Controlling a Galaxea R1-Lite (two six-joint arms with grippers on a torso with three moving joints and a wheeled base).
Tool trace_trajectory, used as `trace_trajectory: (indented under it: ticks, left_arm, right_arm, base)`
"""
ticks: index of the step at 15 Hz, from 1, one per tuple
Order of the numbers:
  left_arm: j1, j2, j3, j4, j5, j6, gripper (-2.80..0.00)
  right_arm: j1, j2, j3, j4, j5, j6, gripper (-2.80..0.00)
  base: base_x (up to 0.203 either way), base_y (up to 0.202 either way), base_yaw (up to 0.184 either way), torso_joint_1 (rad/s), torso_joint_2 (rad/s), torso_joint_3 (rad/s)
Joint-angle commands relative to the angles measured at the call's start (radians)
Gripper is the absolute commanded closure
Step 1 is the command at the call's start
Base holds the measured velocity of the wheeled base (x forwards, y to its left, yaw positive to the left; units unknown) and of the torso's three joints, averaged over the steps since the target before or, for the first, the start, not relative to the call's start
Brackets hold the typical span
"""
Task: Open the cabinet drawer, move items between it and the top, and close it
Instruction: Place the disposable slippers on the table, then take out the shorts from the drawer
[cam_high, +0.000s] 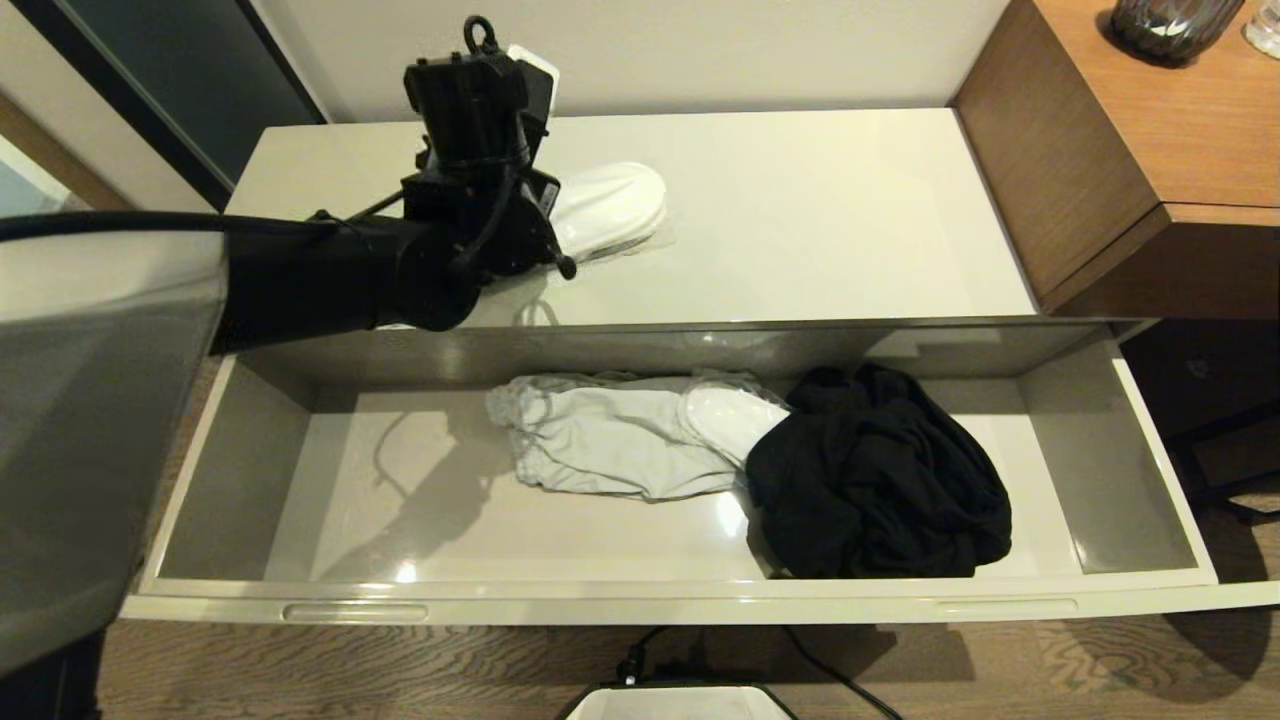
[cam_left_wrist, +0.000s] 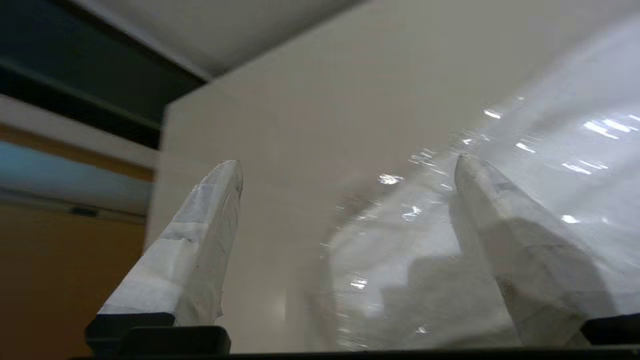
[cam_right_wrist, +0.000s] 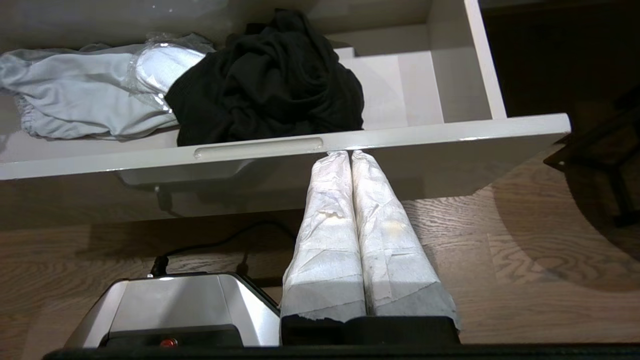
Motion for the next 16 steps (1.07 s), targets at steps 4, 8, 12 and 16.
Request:
trace_trajectory:
  ticks: [4,8,12,16]
  left_arm:
    - [-0.003,-0.070,0.004,-0.005,0.003,0.012,-2.80]
    - [-0.058,-0.114,0.012,0.075,-0.018,-0.005,-2.80]
    - [-0.082,-0.162,0.009,0.664,-0.190,-0.261,-2.80]
    - [-0.094,-0.144,0.033,1.057,-0.505,-0.575,-2.80]
  right_arm:
    - [0.000,0.002,0.000,0.000,0.000,0.001,0.00]
    - [0.000,0.002,0.000,0.000,0.000,-0.001,0.00]
    - [0.000,0.002,0.000,-0.001,0.000,-0.001,0.00]
    - [0.000,0.002,0.000,0.000,0.000,-0.001,0.00]
  base:
    - [0.000,0.000,0.000,0.000,0.00,0.000]
    - [0.000,0.000,0.000,0.000,0.00,0.000]
    - [0.000,0.000,0.000,0.000,0.00,0.000]
    - [0.000,0.000,0.000,0.000,0.00,0.000]
